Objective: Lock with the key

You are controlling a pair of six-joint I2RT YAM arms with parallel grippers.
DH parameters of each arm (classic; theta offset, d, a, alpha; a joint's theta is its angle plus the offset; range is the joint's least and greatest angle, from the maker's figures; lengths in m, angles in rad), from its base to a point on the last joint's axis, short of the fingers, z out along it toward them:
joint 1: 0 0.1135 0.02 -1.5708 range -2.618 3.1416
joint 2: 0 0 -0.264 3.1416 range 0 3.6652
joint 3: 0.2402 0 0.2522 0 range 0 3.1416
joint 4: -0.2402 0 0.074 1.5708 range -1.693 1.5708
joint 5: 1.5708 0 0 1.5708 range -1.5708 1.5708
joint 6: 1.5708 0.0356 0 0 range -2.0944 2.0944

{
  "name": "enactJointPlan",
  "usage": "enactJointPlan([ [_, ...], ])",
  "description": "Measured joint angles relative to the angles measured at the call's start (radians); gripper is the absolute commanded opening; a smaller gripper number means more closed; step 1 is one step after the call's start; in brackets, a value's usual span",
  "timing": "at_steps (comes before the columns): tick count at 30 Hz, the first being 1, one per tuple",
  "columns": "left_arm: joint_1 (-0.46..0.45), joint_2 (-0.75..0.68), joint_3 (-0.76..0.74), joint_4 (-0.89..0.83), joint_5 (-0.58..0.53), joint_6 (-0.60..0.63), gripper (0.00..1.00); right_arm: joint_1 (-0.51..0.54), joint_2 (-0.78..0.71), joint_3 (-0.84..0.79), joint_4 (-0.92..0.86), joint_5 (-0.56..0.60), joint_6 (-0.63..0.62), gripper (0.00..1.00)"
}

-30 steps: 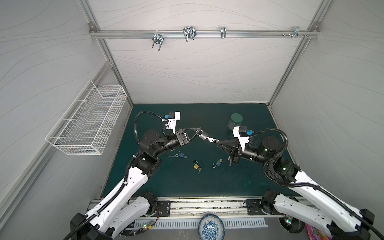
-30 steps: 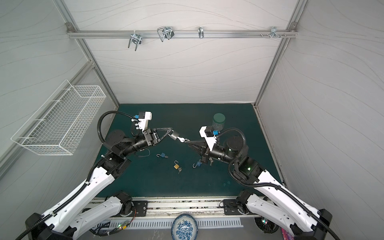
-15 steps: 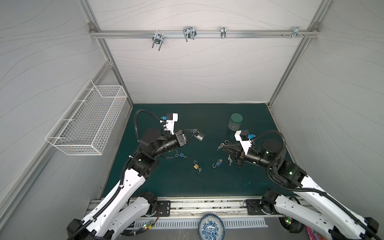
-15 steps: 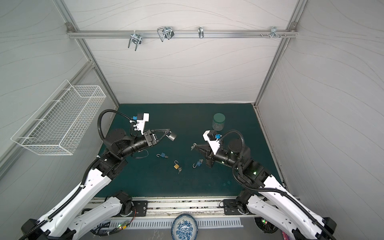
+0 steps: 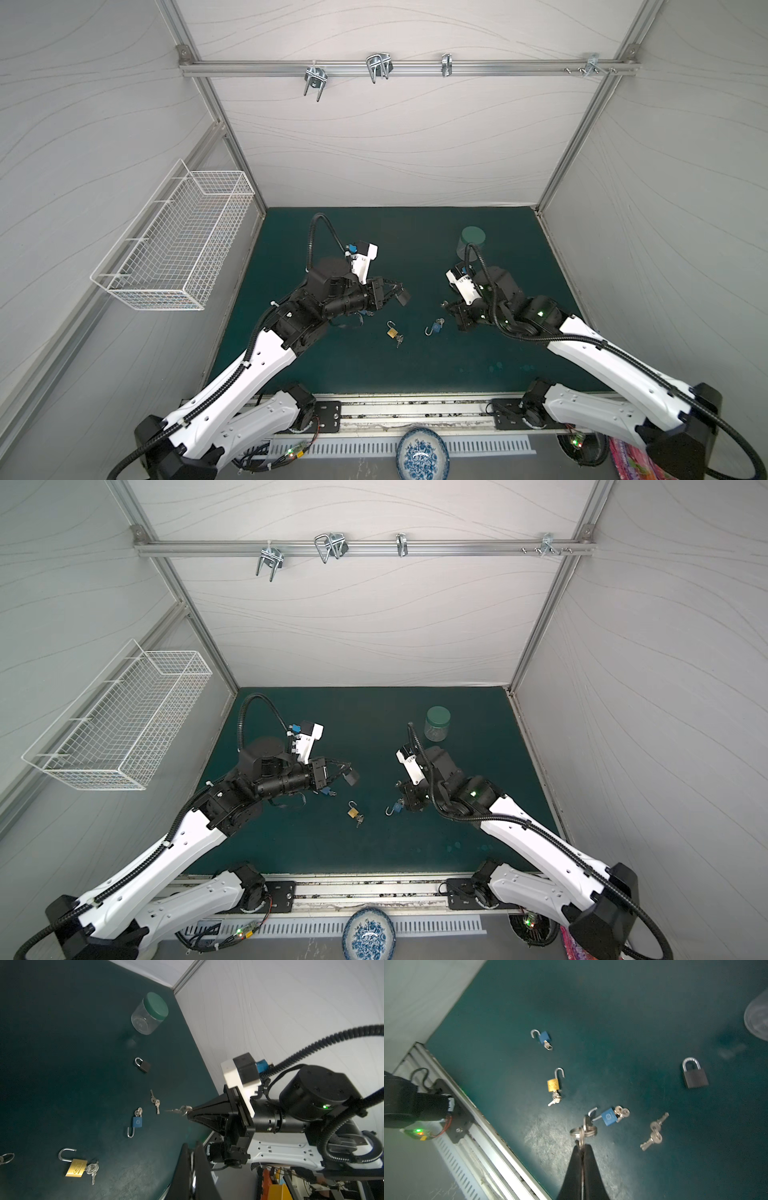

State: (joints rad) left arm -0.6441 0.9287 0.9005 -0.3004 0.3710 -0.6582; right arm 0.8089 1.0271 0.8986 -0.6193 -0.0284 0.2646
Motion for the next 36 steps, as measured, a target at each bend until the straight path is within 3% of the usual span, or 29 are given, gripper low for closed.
enactJointPlan([
  [6,-0.059,0.032,-0.049,-0.016,-0.058,0.013,0.00,-0.017,0.036,0.000,-0.050,0.024,0.018,0.00],
  [13,-0.073,0.059,-0.074,-0.016,-0.086,0.011,0.00,-0.117,0.135,-0.002,-0.090,-0.013,0.037,0.00],
  [22,-0.056,0.062,-0.078,-0.017,-0.128,-0.002,0.00,-0.138,0.282,-0.027,-0.046,-0.042,0.061,0.00],
  [36,-0.003,0.031,-0.129,-0.026,-0.118,-0.029,0.00,-0.146,0.470,-0.015,0.045,0.047,0.080,0.00],
])
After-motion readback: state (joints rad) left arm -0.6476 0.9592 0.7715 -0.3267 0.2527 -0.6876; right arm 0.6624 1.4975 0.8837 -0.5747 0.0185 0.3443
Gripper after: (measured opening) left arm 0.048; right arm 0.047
